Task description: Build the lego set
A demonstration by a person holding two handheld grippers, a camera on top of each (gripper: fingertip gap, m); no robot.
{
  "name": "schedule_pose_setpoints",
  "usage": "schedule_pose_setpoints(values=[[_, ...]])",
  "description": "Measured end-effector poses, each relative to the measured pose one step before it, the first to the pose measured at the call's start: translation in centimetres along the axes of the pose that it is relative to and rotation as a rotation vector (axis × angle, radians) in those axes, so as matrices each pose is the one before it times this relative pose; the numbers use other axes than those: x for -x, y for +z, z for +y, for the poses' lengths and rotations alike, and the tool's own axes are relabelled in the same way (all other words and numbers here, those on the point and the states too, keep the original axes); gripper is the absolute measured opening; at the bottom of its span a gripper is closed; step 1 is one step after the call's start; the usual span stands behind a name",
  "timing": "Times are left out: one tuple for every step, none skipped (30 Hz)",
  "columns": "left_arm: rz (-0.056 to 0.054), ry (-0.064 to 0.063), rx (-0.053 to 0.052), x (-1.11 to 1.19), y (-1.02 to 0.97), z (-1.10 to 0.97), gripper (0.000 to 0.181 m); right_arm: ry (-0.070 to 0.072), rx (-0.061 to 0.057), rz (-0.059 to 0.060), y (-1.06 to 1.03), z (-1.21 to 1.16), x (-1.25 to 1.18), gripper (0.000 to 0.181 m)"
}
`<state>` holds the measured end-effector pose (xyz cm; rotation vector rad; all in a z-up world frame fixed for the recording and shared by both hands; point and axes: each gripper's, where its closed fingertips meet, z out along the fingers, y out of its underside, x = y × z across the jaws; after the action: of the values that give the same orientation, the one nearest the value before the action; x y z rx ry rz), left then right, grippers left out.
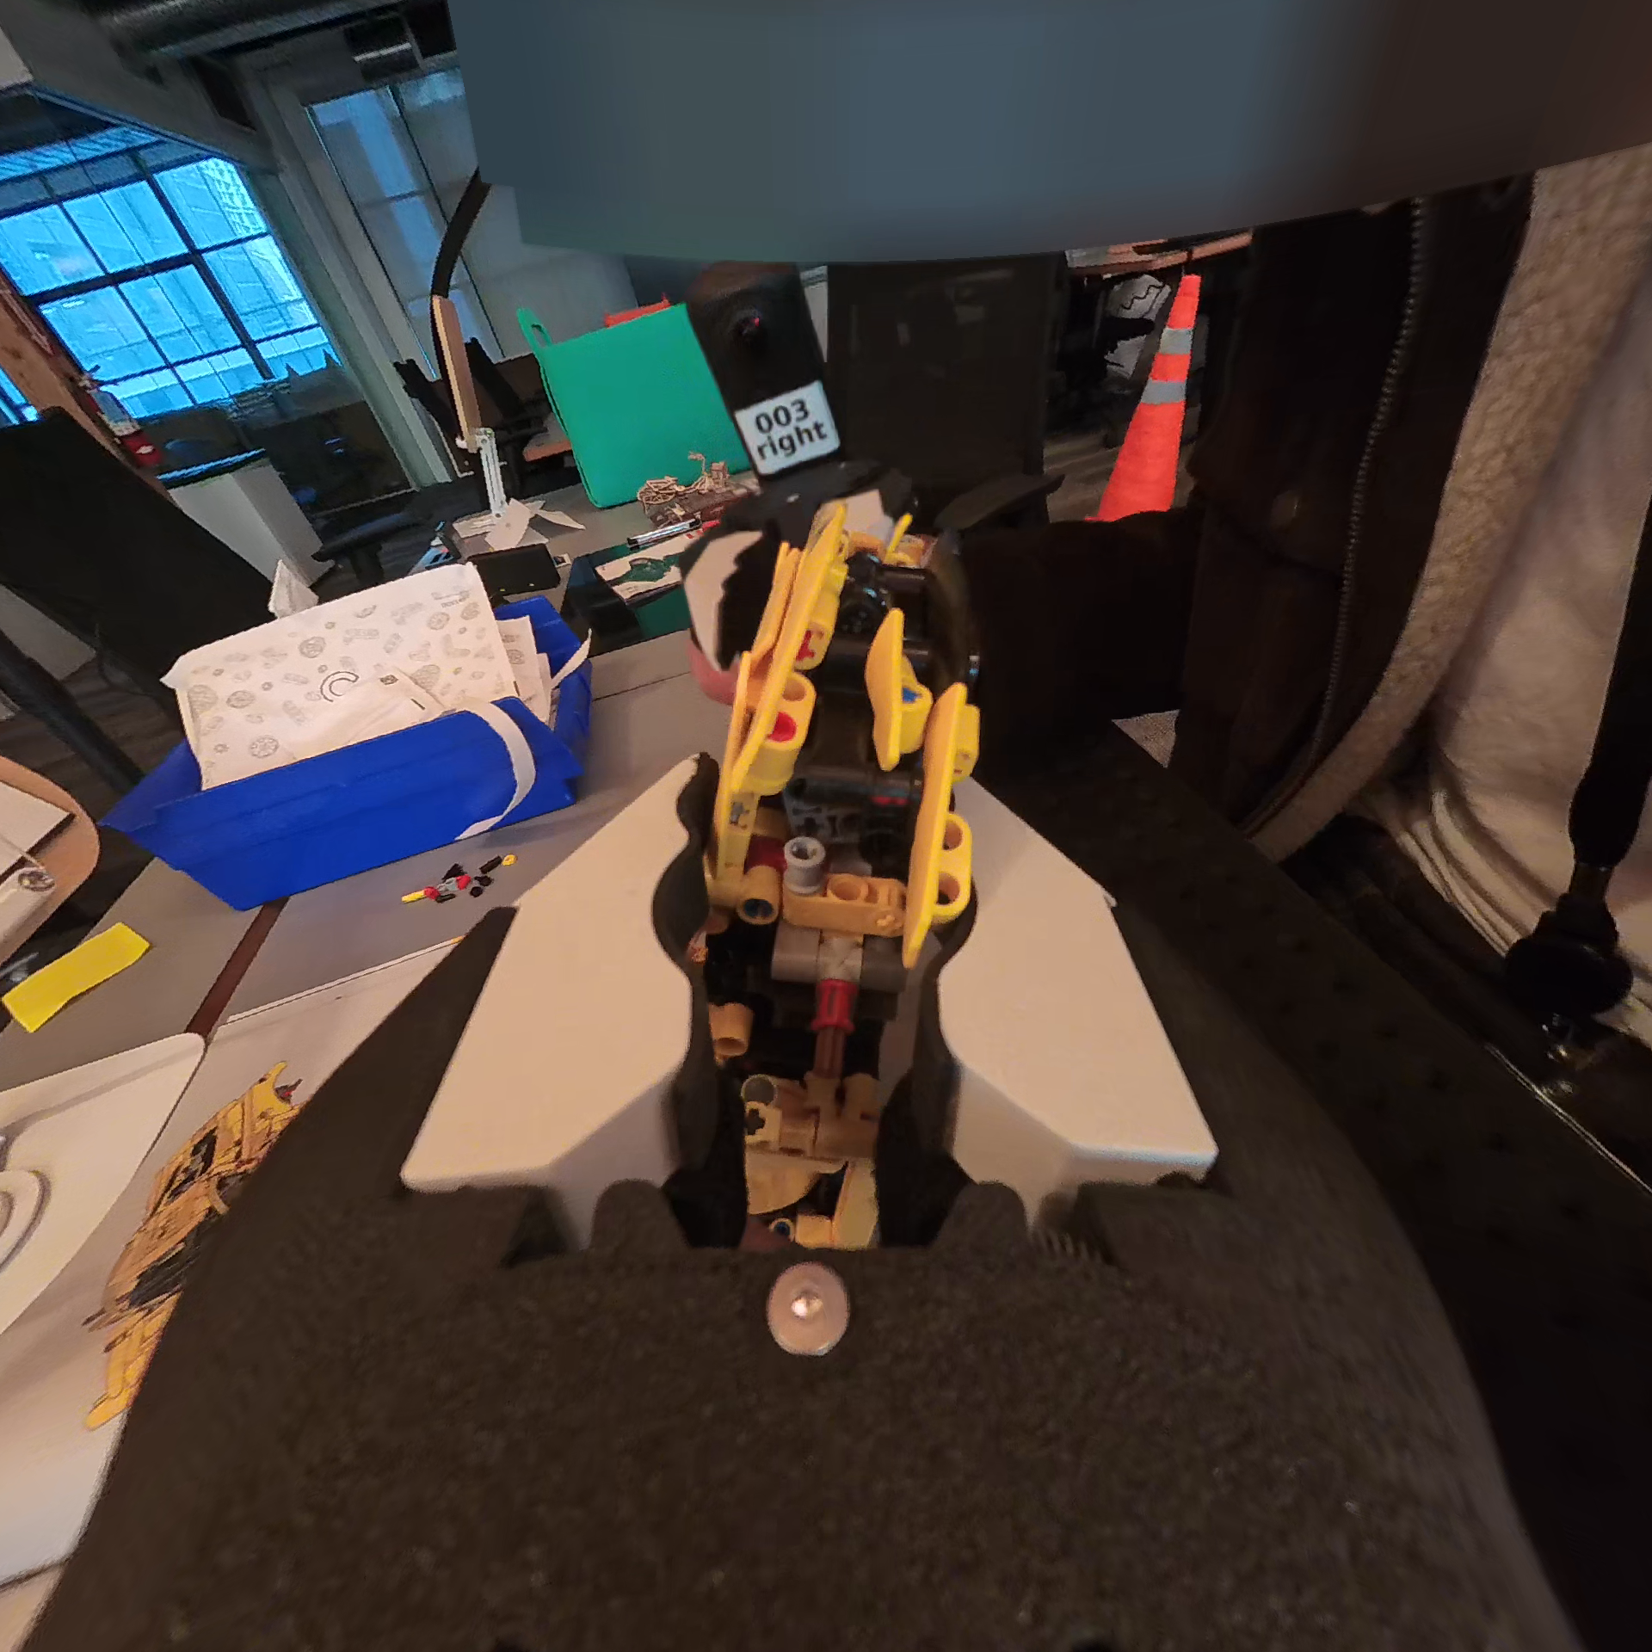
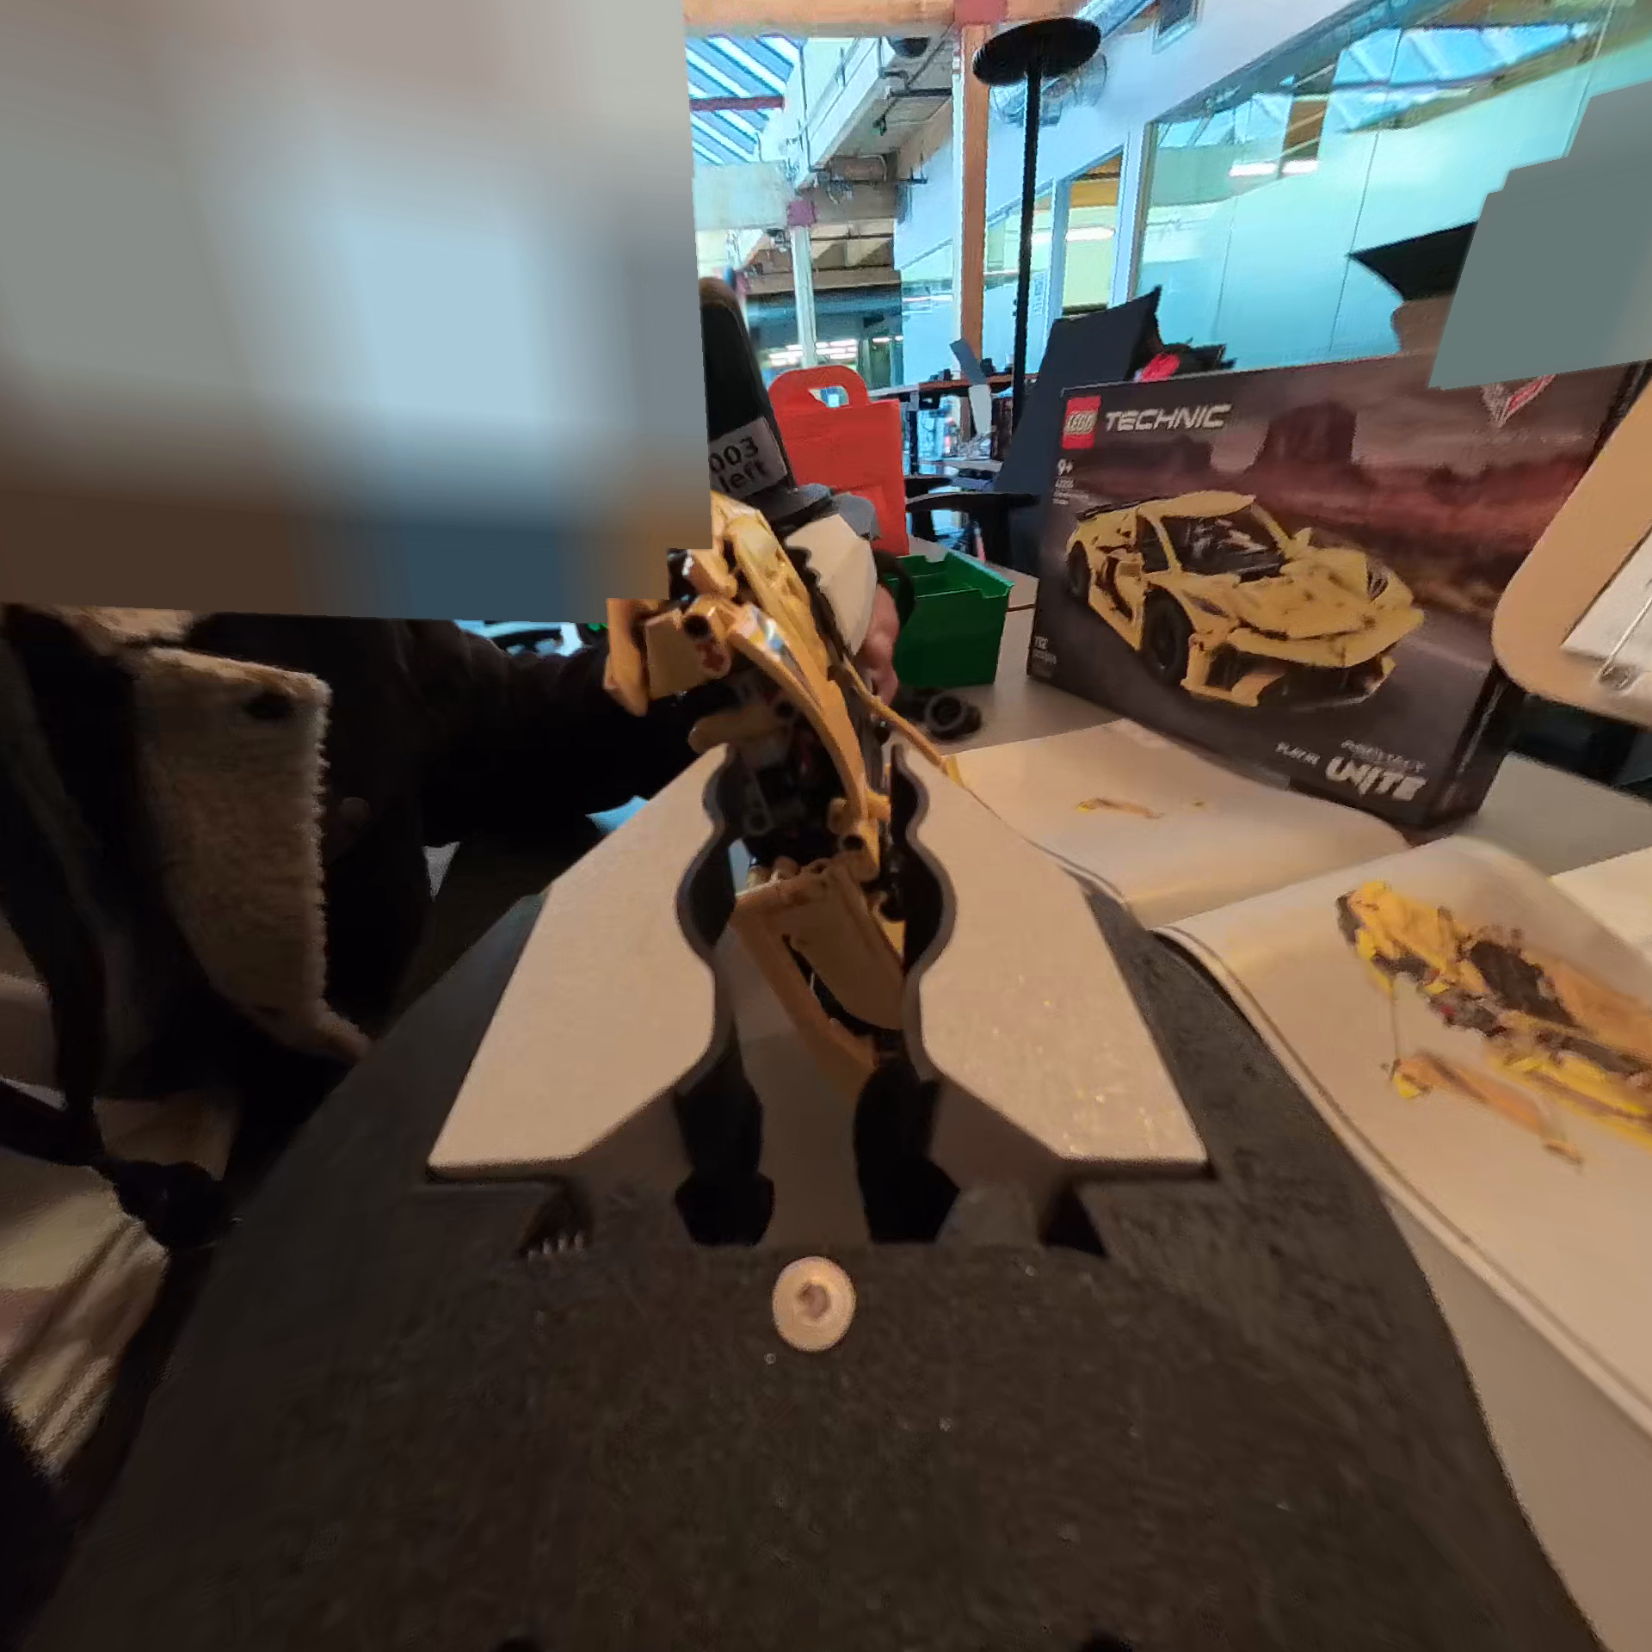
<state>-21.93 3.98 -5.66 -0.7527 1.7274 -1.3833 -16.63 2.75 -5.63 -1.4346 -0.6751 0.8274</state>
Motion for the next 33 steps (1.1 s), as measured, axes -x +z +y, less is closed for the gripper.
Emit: schedule_pose_setpoints(values=[[0.0072, 0.014, 0.0007, -0.357, -0.001, 0.036, 0.045, -0.0428, 0.0239, 0.0156, 0.433, 0.218, 0.076, 0.03], [0.004, 0.0216, 0.0033, -0.391, 0.031, 0.041, 0.045, -0.0531, 0.0445, 0.0105, 0.645, 0.634, 0.064, 0.031], [-0.0041, 0.0217, 0.0086, -0.311, 0.042, 0.037, 0.045, -0.0459, 0.0423, 0.0162, 0.694, 0.651, -0.119, 0.032], [-0.0083, 0.0157, 0.013, -0.256, 0.022, 0.043, 0.045, -0.0277, 0.0286, -0.0016, 0.604, 0.474, 0.111, 0.026], [-0.0112, 0.0104, 0.0169, -0.232, 0.011, 0.071, 0.045, -0.0153, 0.0178, -0.0236, 0.46, 0.245, 0.439, 0.017], [-0.017, 0.0098, 0.0237, -0.189, -0.039, 0.166, 0.045, -0.013, 0.0125, -0.004, 0.264, 0.076, 0.228, 0.004], [-0.0261, 0.0066, 0.0355, -0.114, -0.093, 0.305, 0.045, -0.0257, 0.0072, 0.0154, 0.095, -0.012, 0.028, 0.003], [-0.0253, -0.0002, 0.0384, -0.148, -0.15, 0.307, 0.046, -0.0443, 0.0093, 0.0176, 0.057, 0.037, 0.104, 0.002], [-0.0178, 0.0029, 0.0332, -0.349, -0.162, 0.219, 0.047, -0.0547, 0.0165, 0.0109, 0.078, 0.052, 0.331, 0.001], [-0.0166, 0.0052, 0.0267, -0.502, -0.192, 0.14, 0.048, -0.0513, 0.0145, 0.0077, 0.131, -0.002, 0.524, 0.001], [-0.0164, 0.0092, 0.0309, -0.555, -0.221, 0.256, 0.049, -0.0471, 0.0125, 0.0079, 0.16, 0.035, 0.556, 0.001], [-0.0263, 0.0094, 0.0379, -0.404, -0.275, 0.454, 0.051, -0.0437, 0.0124, 0.0063, 0.114, 0.105, 0.525, 0.001], [-0.0294, 0.0075, 0.0416, -0.352, -0.358, 0.641, 0.053, -0.0316, 0.0141, 0.0086, 0.09, 0.152, 0.426, 0.001], [-0.0257, 0.0079, 0.0321, -0.39, -0.427, 0.626, 0.053, -0.0252, 0.0077, 0.0105, 0.026, 0.043, 0.385, 0.001], [-0.0259, 0.0058, 0.0235, -0.366, -0.465, 0.604, 0.055, -0.0246, 0.0085, 0.0044, 0.024, 0.017, 0.463, 0.001], [-0.0177, -0.0014, 0.0197, -0.47, -0.46, 0.575, 0.054, -0.0242, 0.0056, 0.0022, 0.039, -0.01, 0.503, 0.001], [-0.0128, -0.0024, 0.0258, -0.501, -0.413, 0.668, 0.054, -0.0281, 0.0045, 0.0009, 0.055, -0.047, 0.514, 0.001], [-0.0262, 0.0042, 0.0369, -0.299, -0.413, 0.866, 0.055, -0.0303, 0.0064, 0.003, 0.094, -0.044, 0.487, 0.001], [-0.0283, 0.0091, 0.054, -0.231, -0.442, 1.197, 0.054, -0.0396, 0.0094, 0.0007, 0.123, -0.03, 0.528, 0.001], [-0.0162, -0.0036, 0.067, -0.296, -0.494, 1.464, 0.054, -0.0453, 0.0125, -0.0098, 0.186, 0.053, 0.684, 0.002], [-0.006, -0.016, 0.0603, -0.376, -0.528, 1.442, 0.054, -0.0429, 0.0159, -0.0157, 0.264, 0.138, 0.786, 0.002], [-0.0107, -0.0208, 0.037, -0.283, -0.602, 1.161, 0.054, -0.0422, 0.0181, -0.0149, 0.291, 0.183, 0.798, 0.003], [-0.0103, -0.0291, 0.0205, -0.237, -0.647, 0.965, 0.054, -0.0375, 0.0216, -0.0091, 0.366, 0.268, 0.736, 0.004], [-0.0062, -0.0404, 0.0163, -0.209, -0.629, 0.866, 0.054, -0.0395, 0.0268, -0.0137, 0.422, 0.37, 0.768, 0.006], [-0.0066, -0.0472, 0.0066, -0.161, -0.594, 0.667, 0.054, -0.0395, 0.0263, -0.0079, 0.403, 0.385, 0.654, 0.007], [-0.002, -0.0529, -0.0113, -0.262, -0.506, 0.292, 0.054, -0.037, 0.0179, 0.0176, 0.395, 0.36, 0.31, 0.007], [0.008, -0.0561, -0.0273, -0.479, -0.391, -0.047, 0.054, -0.0466, 0.0194, 0.0158, 0.309, 0.477, 0.28, 0.006], [0.0061, -0.0466, -0.0324, -0.542, -0.279, -0.235, 0.053, -0.0411, 0.013, 0.0168, 0.239, 0.473, 0.216, 0.005], [-0.0059, -0.0332, -0.0317, -0.428, -0.206, -0.272, 0.053, -0.0367, 0.0028, 0.0223, 0.136, 0.318, 0.082, 0.004], [-0.014, -0.0291, -0.0266, -0.269, -0.099, -0.225, 0.053, -0.0437, 0.003, 0.031, 0.059, 0.406, -0.154, 0.003], [-0.0104, -0.0309, -0.0211, -0.247, 0.026, -0.171, 0.053, -0.0435, 0.0013, 0.0161, 0.034, 0.518, -0.09, 0.003], [-0.0099, -0.0329, -0.0193, -0.168, 0.151, -0.138, 0.052, -0.0149, 0.0025, -0.0127, 0.097, 0.681, 0.159, 0.003], [-0.0041, -0.0339, -0.0159, -0.191, 0.29, -0.099, 0.052, -0.0018, 0.006, 0.0, 0.105, 0.774, -0.062, 0.003]])
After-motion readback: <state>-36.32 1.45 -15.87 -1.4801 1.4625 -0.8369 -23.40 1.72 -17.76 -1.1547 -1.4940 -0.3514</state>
